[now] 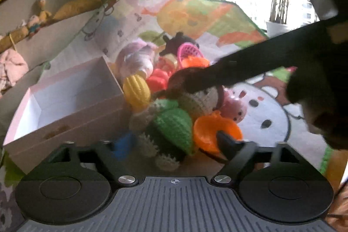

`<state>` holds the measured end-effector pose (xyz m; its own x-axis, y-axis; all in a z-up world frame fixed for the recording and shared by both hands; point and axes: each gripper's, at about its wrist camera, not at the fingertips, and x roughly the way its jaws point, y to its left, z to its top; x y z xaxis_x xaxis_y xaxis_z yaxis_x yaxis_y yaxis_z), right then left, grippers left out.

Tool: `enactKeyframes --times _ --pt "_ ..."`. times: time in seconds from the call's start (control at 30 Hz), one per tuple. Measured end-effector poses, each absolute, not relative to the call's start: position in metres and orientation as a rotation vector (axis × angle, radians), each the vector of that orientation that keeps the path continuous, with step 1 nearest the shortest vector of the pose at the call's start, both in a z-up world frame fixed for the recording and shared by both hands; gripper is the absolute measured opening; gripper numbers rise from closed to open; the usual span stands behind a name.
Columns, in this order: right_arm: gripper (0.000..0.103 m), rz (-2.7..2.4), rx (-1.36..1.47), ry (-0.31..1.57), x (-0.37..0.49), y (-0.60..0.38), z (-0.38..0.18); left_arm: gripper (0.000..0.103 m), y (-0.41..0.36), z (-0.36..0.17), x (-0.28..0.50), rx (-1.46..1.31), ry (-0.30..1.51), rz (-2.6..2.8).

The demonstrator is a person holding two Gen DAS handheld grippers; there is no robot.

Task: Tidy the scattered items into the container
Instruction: 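Grasp the crocheted doll with red hat using the right tool, then carry the crocheted doll into the pink box and open the right tool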

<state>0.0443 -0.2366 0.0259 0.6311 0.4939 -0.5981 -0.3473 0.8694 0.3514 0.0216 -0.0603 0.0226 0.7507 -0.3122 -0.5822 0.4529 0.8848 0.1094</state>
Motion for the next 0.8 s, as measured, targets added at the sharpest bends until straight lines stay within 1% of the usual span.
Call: enactKeyframes --times 0.07,0.17,0.23,0.3,0.33,0.37,0.4,0.43,0.47,0.57,0.63,0.7,0.73,0.77,0.8 --pt "0.079 0.531 0.204 0.752 0.038 -0.224 0.029 0.067 -0.052 0.018 0.025 0.211 0.631 -0.434" --pt "0.079 0.686 0.234 0.797 0.024 -0.210 0.031 0.058 -0.027 0.023 0.017 0.090 0.715 -0.513" --pt "0.079 0.711 0.220 0.787 0.012 -0.208 0.036 0.059 -0.009 0.029 0.004 0.044 0.761 -0.545" --pt "0.079 0.647 0.125 0.708 -0.006 -0.209 0.045 0.061 0.003 0.033 -0.013 0.070 0.757 -0.515" --pt "0.079 0.615 0.072 0.670 -0.014 -0.209 0.048 0.067 0.006 0.035 -0.022 0.094 0.747 -0.494" --pt "0.079 0.587 0.016 0.635 -0.025 -0.211 0.051 0.077 0.008 0.037 -0.030 0.113 0.733 -0.483" --pt "0.079 0.573 -0.027 0.620 -0.034 -0.212 0.053 0.082 0.009 0.040 -0.038 0.127 0.713 -0.481" --pt "0.079 0.574 -0.049 0.621 -0.041 -0.212 0.053 0.090 0.008 0.042 -0.044 0.139 0.692 -0.483" --pt "0.079 0.584 -0.060 0.635 -0.048 -0.213 0.052 0.093 0.006 0.043 -0.048 0.152 0.673 -0.485" --pt "0.078 0.586 -0.052 0.676 -0.056 -0.214 0.047 0.093 -0.010 0.038 -0.048 0.192 0.656 -0.481" --pt "0.078 0.589 -0.014 0.691 -0.054 -0.213 0.047 0.091 -0.021 0.031 -0.043 0.241 0.648 -0.466" --pt "0.079 0.618 0.040 0.709 -0.042 -0.209 0.050 0.080 -0.025 0.024 -0.040 0.286 0.638 -0.424" --pt "0.083 0.640 0.053 0.716 -0.035 -0.204 0.051 0.072 -0.025 0.021 -0.037 0.291 0.642 -0.406" --pt "0.086 0.657 0.054 0.721 -0.029 -0.197 0.051 0.070 -0.022 0.020 -0.036 0.277 0.649 -0.404" --pt "0.086 0.670 0.048 0.725 -0.024 -0.188 0.049 0.069 -0.019 0.022 -0.036 0.260 0.652 -0.412"
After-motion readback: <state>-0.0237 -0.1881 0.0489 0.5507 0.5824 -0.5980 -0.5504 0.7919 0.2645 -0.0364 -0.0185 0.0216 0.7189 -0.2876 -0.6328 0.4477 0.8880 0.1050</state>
